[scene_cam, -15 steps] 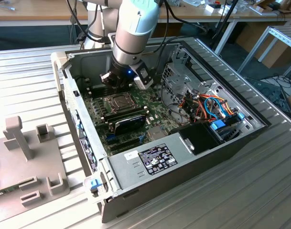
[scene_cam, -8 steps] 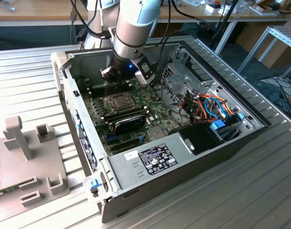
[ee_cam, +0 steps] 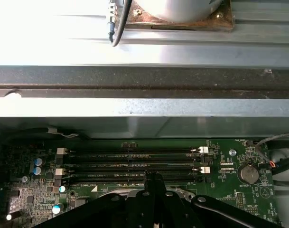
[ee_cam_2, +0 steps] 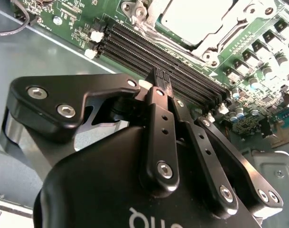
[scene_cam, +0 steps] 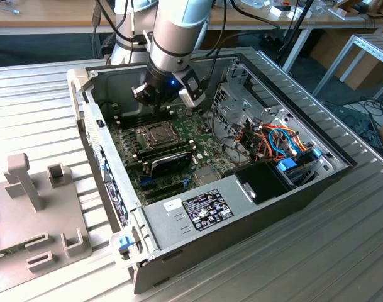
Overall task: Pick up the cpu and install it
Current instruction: 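Install the first cpu locking lever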
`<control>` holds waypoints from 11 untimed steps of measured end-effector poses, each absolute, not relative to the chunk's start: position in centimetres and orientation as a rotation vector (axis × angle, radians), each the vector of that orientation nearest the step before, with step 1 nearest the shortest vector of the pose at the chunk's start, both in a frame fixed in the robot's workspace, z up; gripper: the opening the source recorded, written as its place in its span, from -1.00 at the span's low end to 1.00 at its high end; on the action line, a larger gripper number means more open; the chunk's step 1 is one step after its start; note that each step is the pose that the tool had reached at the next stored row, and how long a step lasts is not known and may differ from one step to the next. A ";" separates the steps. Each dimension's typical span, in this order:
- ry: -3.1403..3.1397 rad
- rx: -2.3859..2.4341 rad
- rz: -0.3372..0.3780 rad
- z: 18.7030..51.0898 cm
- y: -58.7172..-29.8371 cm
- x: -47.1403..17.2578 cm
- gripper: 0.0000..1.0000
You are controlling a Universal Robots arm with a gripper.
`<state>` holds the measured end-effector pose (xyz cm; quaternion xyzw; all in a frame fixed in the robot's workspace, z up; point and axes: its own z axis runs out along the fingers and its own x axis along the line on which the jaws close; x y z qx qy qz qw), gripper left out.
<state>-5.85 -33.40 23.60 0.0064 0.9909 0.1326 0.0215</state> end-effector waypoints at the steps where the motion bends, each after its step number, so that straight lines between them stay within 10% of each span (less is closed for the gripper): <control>1: 3.071 0.020 0.410 23.6 -33.4 -5.8 -0.79; 11: 3.088 0.016 0.246 23.9 -33.4 -5.8 -0.79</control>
